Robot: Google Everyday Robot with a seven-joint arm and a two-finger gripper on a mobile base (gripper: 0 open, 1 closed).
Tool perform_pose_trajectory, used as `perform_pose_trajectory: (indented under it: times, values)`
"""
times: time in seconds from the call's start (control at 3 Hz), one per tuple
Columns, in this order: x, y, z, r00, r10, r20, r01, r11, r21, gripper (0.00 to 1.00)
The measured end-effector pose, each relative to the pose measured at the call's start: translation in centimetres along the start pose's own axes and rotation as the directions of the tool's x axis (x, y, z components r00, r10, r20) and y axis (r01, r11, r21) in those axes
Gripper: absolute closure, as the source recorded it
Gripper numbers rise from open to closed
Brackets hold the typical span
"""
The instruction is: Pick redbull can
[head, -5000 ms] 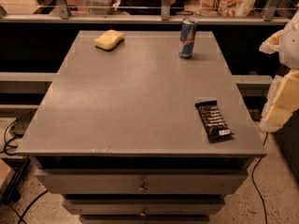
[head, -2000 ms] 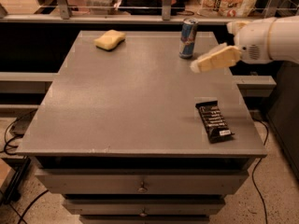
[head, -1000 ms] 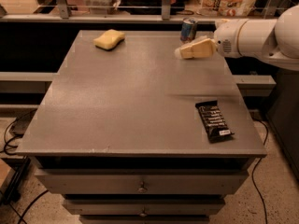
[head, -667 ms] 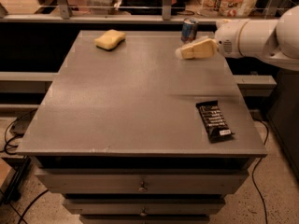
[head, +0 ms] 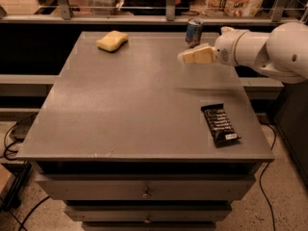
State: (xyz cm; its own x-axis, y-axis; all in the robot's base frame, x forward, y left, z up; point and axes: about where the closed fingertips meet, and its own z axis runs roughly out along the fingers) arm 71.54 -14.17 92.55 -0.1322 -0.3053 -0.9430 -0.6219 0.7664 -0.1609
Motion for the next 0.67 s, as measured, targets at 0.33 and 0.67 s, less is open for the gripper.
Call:
perform_pose_trajectory:
  times: [0.33,0.67]
  values:
    - [1.5,-1.7,1.9,1.000,0.016,-0.012,-0.016,0.9991,0.039,0.00]
    - [2.6,-3.3,4.2,0.999,0.047,-0.017,-0.046,0.9973,0.057,0.00]
